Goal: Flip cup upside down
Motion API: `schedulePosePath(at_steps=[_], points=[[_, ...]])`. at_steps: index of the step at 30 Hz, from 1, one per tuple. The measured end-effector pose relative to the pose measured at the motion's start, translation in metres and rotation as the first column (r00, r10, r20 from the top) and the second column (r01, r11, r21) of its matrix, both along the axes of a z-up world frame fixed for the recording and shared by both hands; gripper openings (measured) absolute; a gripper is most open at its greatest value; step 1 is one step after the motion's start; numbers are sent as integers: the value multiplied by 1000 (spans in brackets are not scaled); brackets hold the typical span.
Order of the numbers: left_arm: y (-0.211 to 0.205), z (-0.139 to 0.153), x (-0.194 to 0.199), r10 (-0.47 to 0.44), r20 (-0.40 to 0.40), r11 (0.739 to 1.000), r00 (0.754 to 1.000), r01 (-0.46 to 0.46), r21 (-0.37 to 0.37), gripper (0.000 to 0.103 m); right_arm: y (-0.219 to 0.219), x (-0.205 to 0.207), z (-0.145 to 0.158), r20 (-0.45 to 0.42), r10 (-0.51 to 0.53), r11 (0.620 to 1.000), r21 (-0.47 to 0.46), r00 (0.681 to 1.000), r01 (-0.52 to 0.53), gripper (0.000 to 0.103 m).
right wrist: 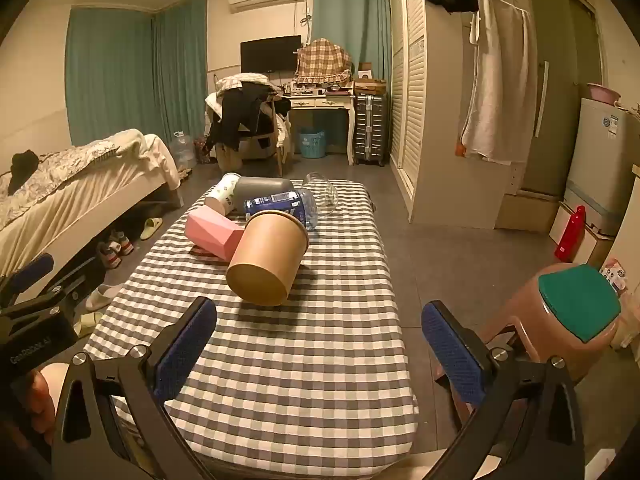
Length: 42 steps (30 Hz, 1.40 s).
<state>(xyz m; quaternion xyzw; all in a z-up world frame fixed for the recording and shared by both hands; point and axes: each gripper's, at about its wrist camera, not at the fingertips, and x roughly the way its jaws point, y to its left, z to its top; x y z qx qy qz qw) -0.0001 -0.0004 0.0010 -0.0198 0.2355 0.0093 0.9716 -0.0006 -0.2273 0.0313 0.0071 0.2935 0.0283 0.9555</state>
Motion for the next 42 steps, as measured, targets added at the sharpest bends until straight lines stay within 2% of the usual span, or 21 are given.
schedulePosePath(at_steps=[8,42], points=[[2,2,0,1,9,1000,1000,-1,-20,103,-1,2,0,3,-2,1000,4,1000,2,103],[-3,3,-2,-9,5,1000,1000,9,-8,103,1,-1,4,21,-1,1000,2,1000,1,103]])
